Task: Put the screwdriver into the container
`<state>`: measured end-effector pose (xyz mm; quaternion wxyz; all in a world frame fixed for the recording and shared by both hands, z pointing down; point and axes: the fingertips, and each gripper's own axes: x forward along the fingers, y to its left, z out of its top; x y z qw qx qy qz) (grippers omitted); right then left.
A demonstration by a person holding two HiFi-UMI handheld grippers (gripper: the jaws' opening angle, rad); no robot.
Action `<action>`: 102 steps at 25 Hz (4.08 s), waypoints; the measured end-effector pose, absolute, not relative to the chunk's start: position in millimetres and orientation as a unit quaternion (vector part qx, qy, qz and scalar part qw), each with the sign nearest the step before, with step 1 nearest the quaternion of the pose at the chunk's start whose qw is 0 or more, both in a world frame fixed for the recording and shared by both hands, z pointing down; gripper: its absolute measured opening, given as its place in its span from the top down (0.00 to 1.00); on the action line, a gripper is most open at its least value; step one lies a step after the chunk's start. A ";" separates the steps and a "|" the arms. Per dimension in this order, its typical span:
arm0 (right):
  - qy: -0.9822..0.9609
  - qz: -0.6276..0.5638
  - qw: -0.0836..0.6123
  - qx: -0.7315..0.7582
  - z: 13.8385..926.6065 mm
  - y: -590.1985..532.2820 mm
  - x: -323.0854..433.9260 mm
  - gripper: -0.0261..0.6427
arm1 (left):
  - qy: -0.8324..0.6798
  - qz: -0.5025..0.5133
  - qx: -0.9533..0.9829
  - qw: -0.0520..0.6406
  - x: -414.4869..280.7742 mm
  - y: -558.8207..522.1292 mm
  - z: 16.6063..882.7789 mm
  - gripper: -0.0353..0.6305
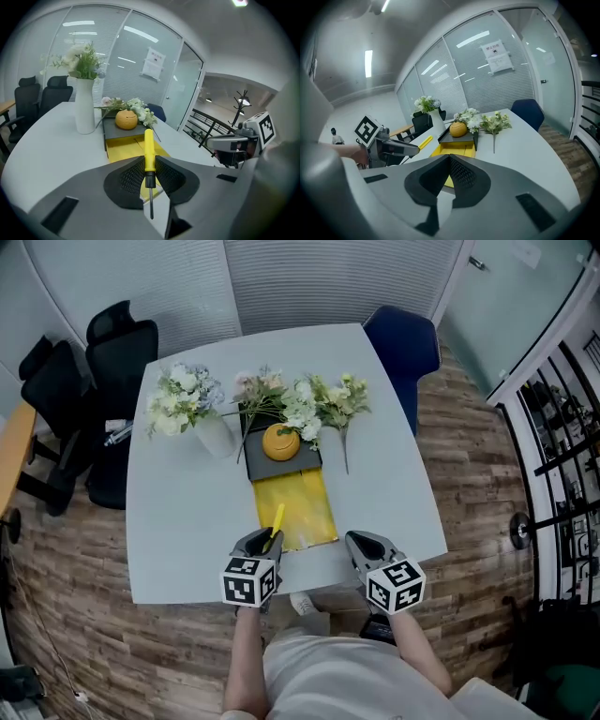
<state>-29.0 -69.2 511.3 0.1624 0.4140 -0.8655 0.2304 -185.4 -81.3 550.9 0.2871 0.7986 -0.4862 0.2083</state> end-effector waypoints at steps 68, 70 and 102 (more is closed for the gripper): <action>-0.859 0.288 0.186 0.381 573.4 -192.7 5.9 0.94 | -0.430 0.378 0.748 0.334 -126.9 -181.1 675.9 0.83; -0.860 0.287 0.186 0.380 572.7 -193.7 5.6 0.94 | -0.428 0.384 0.747 0.333 -126.6 -180.5 677.9 0.83; -0.896 0.207 0.127 0.372 490.7 -199.4 -26.9 0.94 | -0.522 0.190 0.785 0.273 -153.7 -190.6 540.8 0.88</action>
